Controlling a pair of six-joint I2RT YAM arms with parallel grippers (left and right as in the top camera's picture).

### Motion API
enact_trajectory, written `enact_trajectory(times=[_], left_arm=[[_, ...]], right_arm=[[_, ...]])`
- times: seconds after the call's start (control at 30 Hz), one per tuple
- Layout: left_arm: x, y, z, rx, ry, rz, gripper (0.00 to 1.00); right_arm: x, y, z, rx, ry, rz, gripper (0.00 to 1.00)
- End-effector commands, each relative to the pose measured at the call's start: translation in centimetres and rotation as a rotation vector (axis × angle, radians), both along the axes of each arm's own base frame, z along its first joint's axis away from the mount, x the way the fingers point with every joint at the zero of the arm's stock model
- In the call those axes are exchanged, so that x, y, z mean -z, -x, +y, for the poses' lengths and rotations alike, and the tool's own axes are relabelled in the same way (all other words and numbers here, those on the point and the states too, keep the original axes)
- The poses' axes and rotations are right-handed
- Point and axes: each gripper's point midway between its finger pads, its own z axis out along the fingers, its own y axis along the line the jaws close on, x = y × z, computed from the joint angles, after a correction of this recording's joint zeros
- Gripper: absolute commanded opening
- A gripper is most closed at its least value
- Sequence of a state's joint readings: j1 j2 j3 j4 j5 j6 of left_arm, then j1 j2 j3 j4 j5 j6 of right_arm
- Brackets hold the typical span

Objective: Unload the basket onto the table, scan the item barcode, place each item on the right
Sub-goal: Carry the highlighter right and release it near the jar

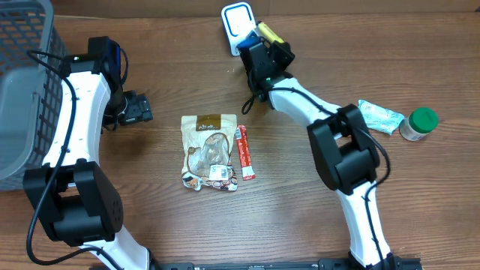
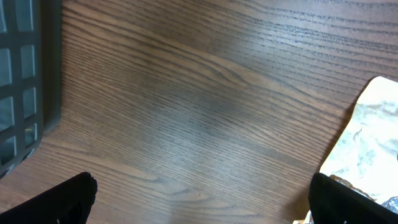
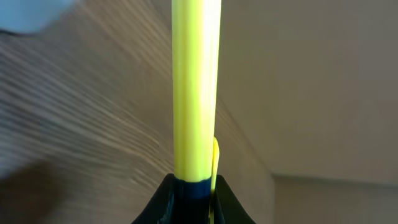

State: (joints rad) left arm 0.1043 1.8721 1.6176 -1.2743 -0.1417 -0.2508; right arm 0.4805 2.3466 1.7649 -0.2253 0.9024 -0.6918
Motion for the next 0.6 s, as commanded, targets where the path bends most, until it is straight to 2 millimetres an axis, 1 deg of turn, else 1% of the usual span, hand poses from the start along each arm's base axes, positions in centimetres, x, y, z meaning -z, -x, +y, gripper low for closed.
enact_trajectory(times=[0.0, 0.1, 0.2, 0.3, 0.37, 0.47, 0.57], left_arm=[[-0.1, -0.4, -0.3, 0.026, 0.003, -0.004, 1.0], [-0.1, -0.4, -0.3, 0.026, 0.003, -0.004, 1.0], [-0.1, -0.4, -0.3, 0.026, 0.003, -0.004, 1.0], [-0.1, -0.4, -0.3, 0.026, 0.003, -0.004, 1.0], [-0.1, -0.4, -0.3, 0.026, 0.003, -0.004, 1.0], [-0.1, -0.4, -0.3, 0.026, 0.003, -0.004, 1.0], [-0.1, -0.4, -0.3, 0.026, 0.003, -0.004, 1.0]], right_arm=[[-6.2, 1.8, -1.4, 0.133, -0.118, -0.126, 0.03], [-5.9, 4.2, -3.4, 0.229, -0.161, -0.074, 0.03], [-5.1, 6.9, -5.9, 0.34, -0.173, -0.01, 0.04], [-3.3, 9.8, -8.4, 0.448, -0.174, 0.094, 0.03], [-1.9, 12.0, -9.8, 0.519, -0.205, 0.2, 0.03], [-0.5, 14.9, -12.0, 0.642, -0.262, 0.315, 0.04], [0.3, 16.6, -14.2, 0.767, -0.327, 0.37, 0.04]])
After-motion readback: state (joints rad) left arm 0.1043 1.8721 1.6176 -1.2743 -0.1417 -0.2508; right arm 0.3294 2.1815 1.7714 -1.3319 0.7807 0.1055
